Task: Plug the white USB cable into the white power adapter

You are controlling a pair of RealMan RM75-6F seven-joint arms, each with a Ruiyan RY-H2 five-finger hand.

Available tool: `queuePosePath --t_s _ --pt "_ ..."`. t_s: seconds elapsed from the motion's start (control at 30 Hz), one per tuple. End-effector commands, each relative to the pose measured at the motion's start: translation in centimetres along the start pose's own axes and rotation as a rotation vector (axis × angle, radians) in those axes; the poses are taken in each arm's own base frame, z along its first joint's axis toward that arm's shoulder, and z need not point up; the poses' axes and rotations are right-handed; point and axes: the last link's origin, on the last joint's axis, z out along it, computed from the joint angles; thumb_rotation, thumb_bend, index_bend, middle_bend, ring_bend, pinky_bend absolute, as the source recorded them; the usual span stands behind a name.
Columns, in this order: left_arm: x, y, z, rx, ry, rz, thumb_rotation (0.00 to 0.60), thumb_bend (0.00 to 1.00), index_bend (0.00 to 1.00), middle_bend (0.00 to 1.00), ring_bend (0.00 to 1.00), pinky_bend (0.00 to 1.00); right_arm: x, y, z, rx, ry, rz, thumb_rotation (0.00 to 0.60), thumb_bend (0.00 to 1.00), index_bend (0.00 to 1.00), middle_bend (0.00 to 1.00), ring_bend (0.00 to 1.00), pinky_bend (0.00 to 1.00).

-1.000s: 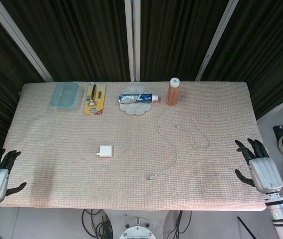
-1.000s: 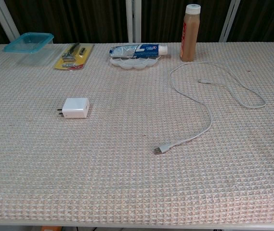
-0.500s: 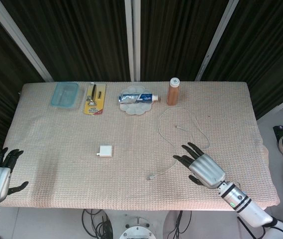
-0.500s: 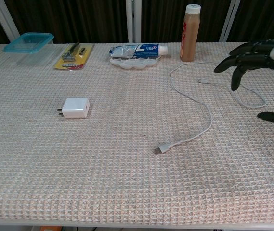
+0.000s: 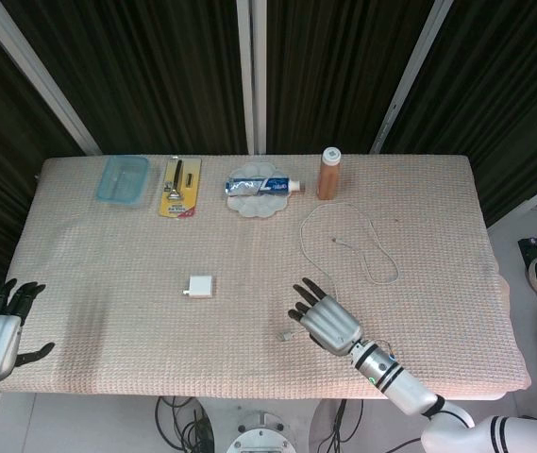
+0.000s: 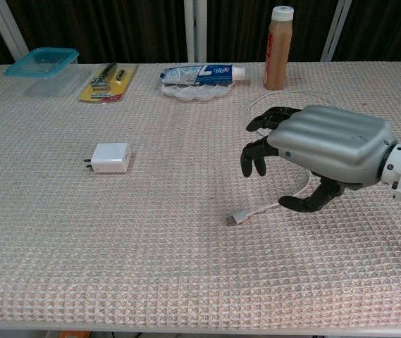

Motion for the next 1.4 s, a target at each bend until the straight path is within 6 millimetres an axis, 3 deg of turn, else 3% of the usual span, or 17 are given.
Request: queuePosePath --t_s 0.03,0.83,1.4 --pt "-0.1 0.0 0.1 -0.003 -0.001 -0.002 0.6 0.04 0.16 0.12 0.0 0.0 -0.7 -0.8 0.9 -0.017 -0.008 0.004 0.6 0.26 0.36 0.38 0.09 0.07" --pt "-0.6 -0.2 0.3 -0.006 -0.012 -0.012 0.6 0.04 0.16 0.12 0.0 0.0 -2.2 -3.8 2.9 -0.036 -0.048 0.039 0.6 0.22 0.45 0.41 0.1 0.07" --pt "-0.7 -0.4 0.4 -0.006 -0.016 -0.012 0.6 0.04 0.16 0.12 0.0 0.0 -2.3 -4.1 2.8 -0.044 -0.072 0.022 0.6 0.3 0.46 0.42 0.1 0.07"
